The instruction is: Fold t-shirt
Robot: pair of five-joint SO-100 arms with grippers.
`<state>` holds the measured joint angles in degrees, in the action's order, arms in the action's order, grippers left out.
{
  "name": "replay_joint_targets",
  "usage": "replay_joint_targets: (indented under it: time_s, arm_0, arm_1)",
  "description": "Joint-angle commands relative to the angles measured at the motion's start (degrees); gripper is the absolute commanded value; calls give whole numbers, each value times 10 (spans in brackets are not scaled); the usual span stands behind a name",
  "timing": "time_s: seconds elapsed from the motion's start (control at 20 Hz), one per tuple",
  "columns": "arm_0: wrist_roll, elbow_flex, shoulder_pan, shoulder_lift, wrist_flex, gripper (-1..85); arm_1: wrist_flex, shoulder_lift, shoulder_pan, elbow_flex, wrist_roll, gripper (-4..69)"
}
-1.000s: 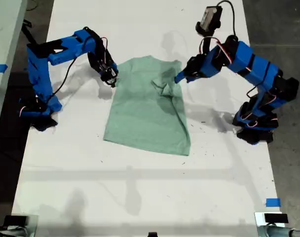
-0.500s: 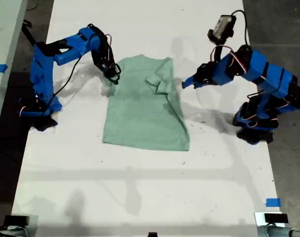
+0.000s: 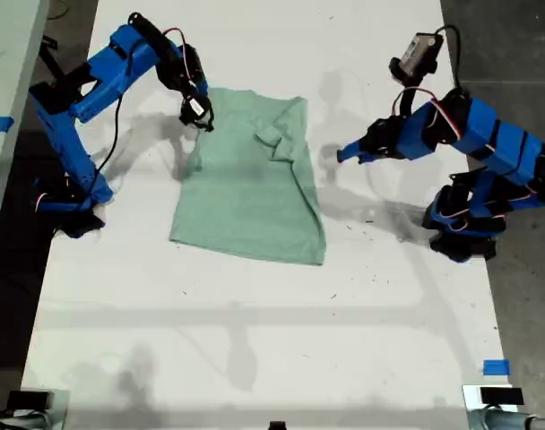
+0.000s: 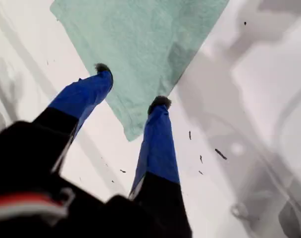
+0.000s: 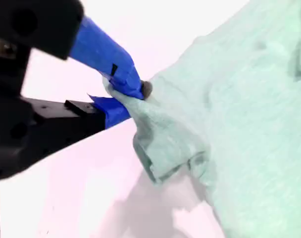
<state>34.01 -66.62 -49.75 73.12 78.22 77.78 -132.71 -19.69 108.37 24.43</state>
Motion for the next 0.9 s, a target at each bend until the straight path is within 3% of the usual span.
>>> replay_joint_targets:
  time_s: [0.0, 0.3, 0.4, 0.5, 0.7, 0.85]
  arm_0:
    - [-4, 56, 70, 0, -35, 0]
    - [-40, 151, 126, -155, -127, 19]
    - [-33, 161, 121, -185, -147, 263]
    - [-1, 166, 120, -173, -159, 295]
    - [42, 165, 133, -64, -139, 306]
    - [49, 149, 160, 33, -79, 304]
  arm_1:
    - [-14, -32, 11, 3, -11, 206]
    - [-31, -82, 40, 57, -46, 207]
    - [-38, -98, 49, 77, -57, 208]
    - [-47, -114, 54, 99, -66, 208]
    - [-65, -136, 61, 141, -76, 209]
    - [-66, -145, 77, 157, -90, 198]
